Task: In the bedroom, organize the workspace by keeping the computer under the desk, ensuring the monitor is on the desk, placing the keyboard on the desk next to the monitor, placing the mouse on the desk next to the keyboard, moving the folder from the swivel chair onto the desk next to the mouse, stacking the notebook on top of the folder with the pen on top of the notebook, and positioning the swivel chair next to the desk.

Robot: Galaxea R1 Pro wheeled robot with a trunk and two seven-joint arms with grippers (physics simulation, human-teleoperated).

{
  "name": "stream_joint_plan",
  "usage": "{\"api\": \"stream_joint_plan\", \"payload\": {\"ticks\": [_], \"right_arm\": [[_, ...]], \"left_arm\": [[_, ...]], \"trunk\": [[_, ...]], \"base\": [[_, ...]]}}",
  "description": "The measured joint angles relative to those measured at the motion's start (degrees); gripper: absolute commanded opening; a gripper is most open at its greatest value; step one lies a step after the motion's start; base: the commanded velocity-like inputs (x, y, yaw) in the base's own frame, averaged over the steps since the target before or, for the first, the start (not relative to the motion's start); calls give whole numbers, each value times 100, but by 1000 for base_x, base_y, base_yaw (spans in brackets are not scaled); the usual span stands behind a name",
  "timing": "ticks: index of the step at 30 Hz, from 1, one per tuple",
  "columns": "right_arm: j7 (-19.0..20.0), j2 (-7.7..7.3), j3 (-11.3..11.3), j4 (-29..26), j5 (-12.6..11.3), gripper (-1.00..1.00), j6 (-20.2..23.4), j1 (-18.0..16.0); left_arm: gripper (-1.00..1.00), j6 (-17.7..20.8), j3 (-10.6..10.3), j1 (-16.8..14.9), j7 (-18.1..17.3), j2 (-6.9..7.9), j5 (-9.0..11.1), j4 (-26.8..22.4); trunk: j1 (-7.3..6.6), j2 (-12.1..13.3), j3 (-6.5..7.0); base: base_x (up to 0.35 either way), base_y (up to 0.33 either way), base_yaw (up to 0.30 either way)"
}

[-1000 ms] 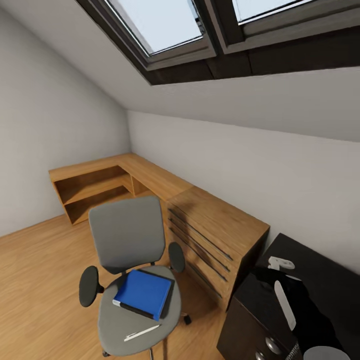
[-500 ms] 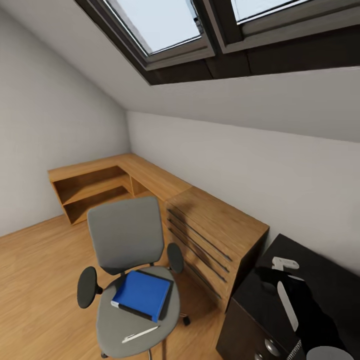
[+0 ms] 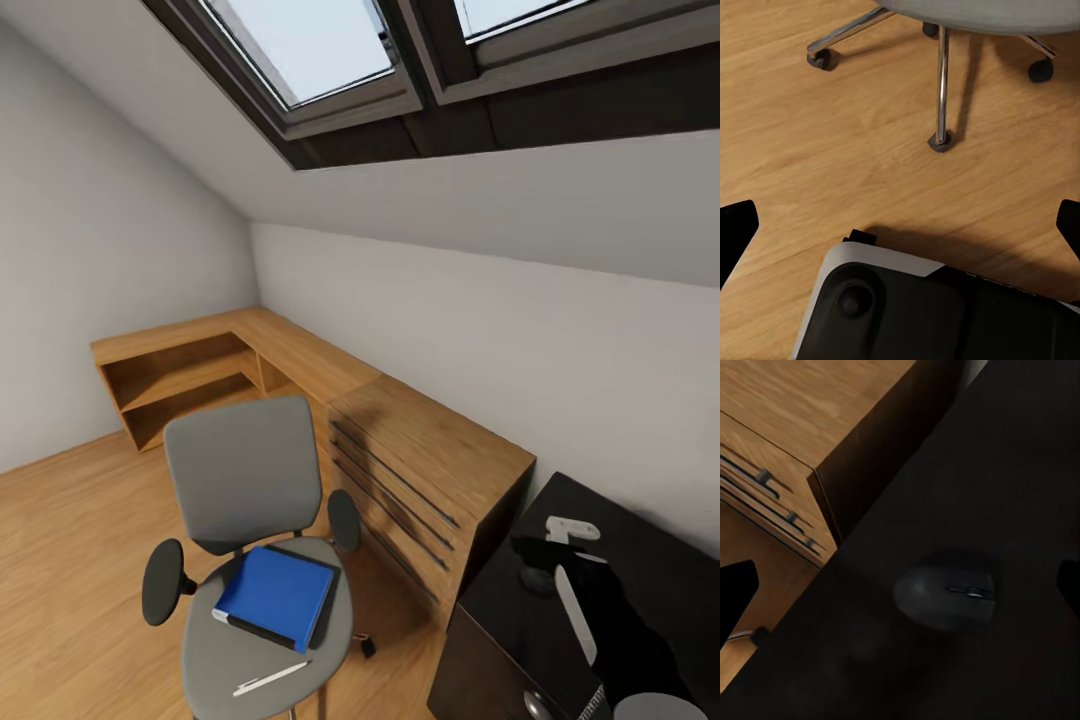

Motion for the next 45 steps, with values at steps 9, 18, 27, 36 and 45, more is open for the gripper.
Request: {"api": "stream_joint_plan", "payload": {"ticks": [9,18,27,36,45], "right_arm": [[-5,-111,8,281,17,100,-278,0],[-14,-135,12,378,93,100,-342,0],[-16,-141,36,592,122,100,-357,0],[-21,-142,55,782,221,100,-373,0],[-25,-139,59,941,304,100,-512,0]], "left_arm": [[100,1,0,-6,0,3,8,0],[100,1,1,-2,0,4,14,0],[100,0,0,-1,0,4,15,0],[100,1,0,0,0,4,15,0],[100,-40,0,-1,0,4,8,0]], "trunk": [[-1,0,0],[0,0,0],[0,0,0],[0,0,0],[-1,0,0]], "base": [[90,-68,0],[35,-27,0],[5,-4,0],[8,0,0],[154,0,0]]}}
